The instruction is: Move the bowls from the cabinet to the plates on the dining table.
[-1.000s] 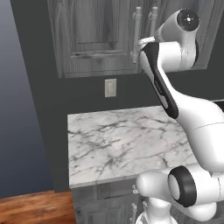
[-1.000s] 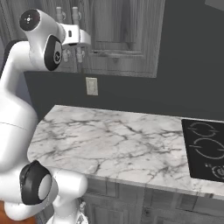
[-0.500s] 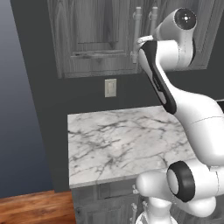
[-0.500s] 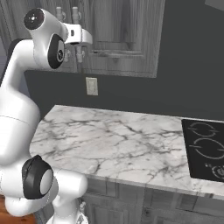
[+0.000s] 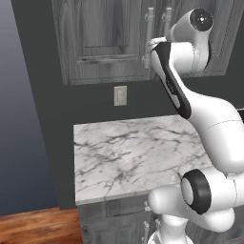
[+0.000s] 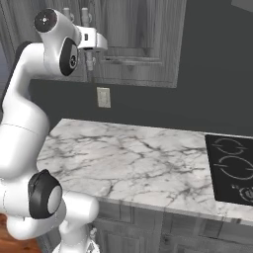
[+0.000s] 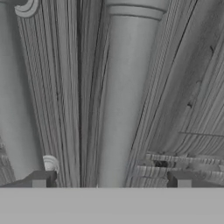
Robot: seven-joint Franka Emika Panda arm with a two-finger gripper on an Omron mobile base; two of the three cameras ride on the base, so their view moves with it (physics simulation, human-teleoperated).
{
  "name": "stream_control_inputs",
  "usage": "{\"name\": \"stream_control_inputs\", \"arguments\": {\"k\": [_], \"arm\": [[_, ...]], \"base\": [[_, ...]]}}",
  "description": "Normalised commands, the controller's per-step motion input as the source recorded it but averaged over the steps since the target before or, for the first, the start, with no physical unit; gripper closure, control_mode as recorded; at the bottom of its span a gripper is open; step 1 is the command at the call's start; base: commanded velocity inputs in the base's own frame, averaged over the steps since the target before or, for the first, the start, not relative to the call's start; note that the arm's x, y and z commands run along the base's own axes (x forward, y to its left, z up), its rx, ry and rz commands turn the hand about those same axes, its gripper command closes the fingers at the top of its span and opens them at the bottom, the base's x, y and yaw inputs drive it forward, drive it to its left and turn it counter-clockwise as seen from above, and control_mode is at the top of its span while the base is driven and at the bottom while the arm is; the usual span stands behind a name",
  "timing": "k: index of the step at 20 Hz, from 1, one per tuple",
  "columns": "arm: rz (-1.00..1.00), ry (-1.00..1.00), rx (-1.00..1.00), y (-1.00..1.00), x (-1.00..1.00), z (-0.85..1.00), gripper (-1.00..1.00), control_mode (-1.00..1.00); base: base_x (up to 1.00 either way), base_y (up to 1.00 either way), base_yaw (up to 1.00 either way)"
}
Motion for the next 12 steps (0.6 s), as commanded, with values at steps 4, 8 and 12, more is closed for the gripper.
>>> {"name": "stream_control_inputs", "arguments": {"k": [4,8,12], "arm": [[0.00,-0.01,0.02,0.00,0.12,-0.01,-1.00,-1.00],[0.00,-0.01,0.01,0.00,0.11,-0.02,-1.00,-1.00],[0.00,-0.01,0.00,0.00,0.09,-0.02,-1.00,-1.00]], "base": [[0.00,0.00,0.00],[0.00,0.00,0.00],[0.00,0.00,0.00]]}}
